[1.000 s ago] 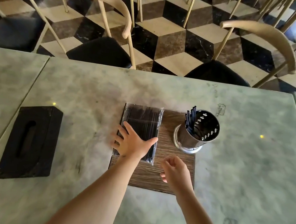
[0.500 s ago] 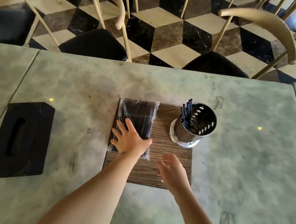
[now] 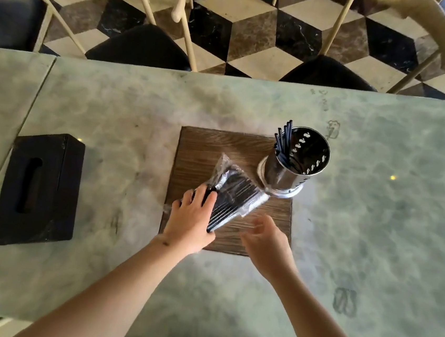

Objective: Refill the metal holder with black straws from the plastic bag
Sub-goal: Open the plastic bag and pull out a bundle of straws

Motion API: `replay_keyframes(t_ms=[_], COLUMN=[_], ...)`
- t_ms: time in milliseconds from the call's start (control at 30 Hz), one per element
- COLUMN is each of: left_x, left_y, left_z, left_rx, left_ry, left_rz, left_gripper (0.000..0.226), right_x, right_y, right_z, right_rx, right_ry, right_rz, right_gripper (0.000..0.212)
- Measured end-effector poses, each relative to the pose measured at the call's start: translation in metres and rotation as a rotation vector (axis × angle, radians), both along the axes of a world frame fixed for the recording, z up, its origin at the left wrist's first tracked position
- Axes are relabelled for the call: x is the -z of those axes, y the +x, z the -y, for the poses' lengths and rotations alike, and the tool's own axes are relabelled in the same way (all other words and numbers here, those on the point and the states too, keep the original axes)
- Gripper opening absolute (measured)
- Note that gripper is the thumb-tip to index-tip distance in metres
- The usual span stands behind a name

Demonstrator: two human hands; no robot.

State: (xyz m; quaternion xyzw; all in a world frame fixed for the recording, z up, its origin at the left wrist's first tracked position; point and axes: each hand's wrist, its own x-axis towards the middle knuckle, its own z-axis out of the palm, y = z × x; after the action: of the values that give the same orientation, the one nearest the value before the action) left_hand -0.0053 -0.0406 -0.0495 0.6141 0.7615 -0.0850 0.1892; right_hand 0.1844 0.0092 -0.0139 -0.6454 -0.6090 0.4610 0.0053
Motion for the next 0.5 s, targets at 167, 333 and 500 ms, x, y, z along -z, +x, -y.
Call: replay_keyframes(t_ms=[167, 333, 500], left_x=[0.000, 0.002, 0.001], left_y=[-0.014, -0.024, -0.013], left_z=[0.037, 0.044, 0.058], left_rx=[0.307, 0.417, 0.215], left_ry=[-0.019, -0.040, 0.024], left_rz=[-0.002, 0.051, 0.158], left_gripper=[0.096, 0.097, 0.082], right_x=[-0.002, 0.009, 0.016], right_y=[0.034, 0.041, 0.027], right_z=[0.020, 0.040, 0.048], right_rx=[-0.119, -0.375, -0.535], right_ry=[0.135, 0.371, 0.414], right_rz=[0.127, 0.167, 0.166], right_gripper=[0.020, 0.046, 0.067])
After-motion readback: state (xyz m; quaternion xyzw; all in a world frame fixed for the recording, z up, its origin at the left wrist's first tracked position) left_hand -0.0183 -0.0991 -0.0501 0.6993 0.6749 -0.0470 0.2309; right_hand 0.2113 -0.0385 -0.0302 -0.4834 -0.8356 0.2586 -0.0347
